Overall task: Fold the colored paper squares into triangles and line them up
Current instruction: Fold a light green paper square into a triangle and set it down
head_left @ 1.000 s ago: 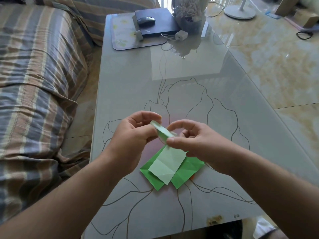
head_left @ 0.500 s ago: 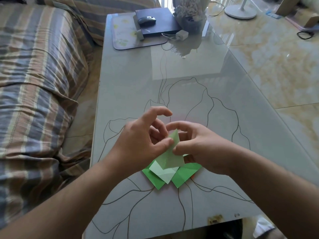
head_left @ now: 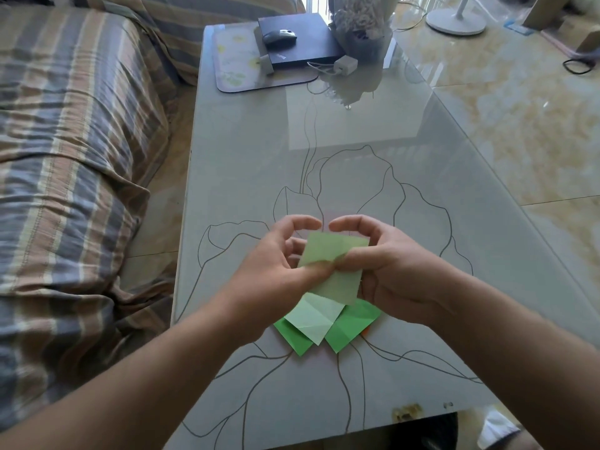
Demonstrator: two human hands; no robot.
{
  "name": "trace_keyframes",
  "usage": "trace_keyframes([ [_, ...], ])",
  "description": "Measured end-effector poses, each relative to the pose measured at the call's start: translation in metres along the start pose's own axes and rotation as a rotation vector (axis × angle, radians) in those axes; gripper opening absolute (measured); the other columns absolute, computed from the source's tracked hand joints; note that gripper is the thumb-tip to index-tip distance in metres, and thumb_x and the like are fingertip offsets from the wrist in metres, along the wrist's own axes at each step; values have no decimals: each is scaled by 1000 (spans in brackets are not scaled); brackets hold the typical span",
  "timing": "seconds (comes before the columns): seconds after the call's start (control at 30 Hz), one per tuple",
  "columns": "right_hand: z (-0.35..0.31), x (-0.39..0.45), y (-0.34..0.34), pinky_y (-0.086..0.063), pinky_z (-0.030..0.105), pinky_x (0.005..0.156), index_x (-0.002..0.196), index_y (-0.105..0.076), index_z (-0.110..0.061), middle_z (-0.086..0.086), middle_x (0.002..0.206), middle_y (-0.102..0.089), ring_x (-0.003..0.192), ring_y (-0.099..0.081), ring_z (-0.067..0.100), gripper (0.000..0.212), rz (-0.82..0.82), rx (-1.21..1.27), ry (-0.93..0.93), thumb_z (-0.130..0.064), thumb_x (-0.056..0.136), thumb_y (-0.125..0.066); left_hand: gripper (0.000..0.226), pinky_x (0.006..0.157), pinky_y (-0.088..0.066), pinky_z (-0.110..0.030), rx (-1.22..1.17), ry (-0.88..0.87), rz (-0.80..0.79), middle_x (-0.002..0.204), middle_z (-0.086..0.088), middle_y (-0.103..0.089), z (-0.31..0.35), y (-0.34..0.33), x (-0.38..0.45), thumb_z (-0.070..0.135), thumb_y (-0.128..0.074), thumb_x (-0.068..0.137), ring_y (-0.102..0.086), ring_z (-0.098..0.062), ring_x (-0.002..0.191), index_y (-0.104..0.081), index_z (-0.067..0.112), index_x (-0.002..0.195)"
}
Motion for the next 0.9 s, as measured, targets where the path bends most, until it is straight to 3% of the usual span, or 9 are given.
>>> trace_keyframes([
  [0.1,-1,-1,-2,-63,45,75,117,-62,-10,18,105,-70,86,-72,32,47,-18,81,-17,11,76,-68,31,93,-59,-57,-183,73,67,110,-23,-73,-4,2,2,7,-67,97,-75,-37,99,-60,21,124],
  [0.27,-4,0,5,-58,45,80,114,-63,-21,5,98,-75,82,-72,22,44,57,-176,57,-14,75,-82,32,82,-64,-45,-390,100,163,110,-25,-74,0,16,7,8,-68,93,-76,-36,93,-59,14,123],
  [0.43,-24,-6,2,-57,48,74,123,-58,-37,12,87,-69,74,-67,28,43,61,-490,379,-11,94,-74,35,70,-65,-37,-425,139,188,94,-17,-78,1,27,12,10,-70,91,-77,-28,82,-57,11,123],
  [0.53,-28,-11,-8,-51,37,63,104,-64,-32,6,76,-57,65,-56,23,23,-27,-565,447,-13,92,-69,33,72,-66,-39,-406,164,198,86,-11,-78,-1,31,14,10,-70,92,-75,-25,77,-59,9,123],
  [0.6,-25,-12,-15,-49,29,60,93,-68,-19,-2,69,-56,62,-53,15,11,-89,-568,412,-8,92,-72,32,65,-64,-35,-382,168,190,85,-10,-77,-2,33,13,10,-71,92,-74,-22,74,-60,9,121],
  [0.7,-16,-14,-18,-47,17,57,93,-70,-2,-15,57,-51,53,-49,2,3,-165,-554,299,1,93,-71,33,62,-63,-33,-363,140,179,90,-12,-74,1,32,12,20,-72,87,-73,-22,73,-62,12,118],
  [0.8,-19,-13,-15,-58,28,66,91,-74,-6,-3,70,-66,64,-63,12,7,-125,-420,263,-10,85,-75,35,75,-64,-41,-442,98,169,99,-18,-75,6,30,12,40,-56,95,-73,-30,85,-59,18,122],
  [0.9,-28,-8,2,-62,34,68,83,-76,-18,6,77,-68,67,-66,22,5,26,-197,294,-20,78,-75,29,85,-64,-46,-463,26,163,112,-24,-73,15,30,11,23,-37,111,-73,-35,93,-59,28,129],
])
Point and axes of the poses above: each hand's wrist, its own x-axis towards the middle knuckle, its own y-axis out of the back of the hand, z = x × y, the point moved 8 cm from there along x, towards the middle knuckle
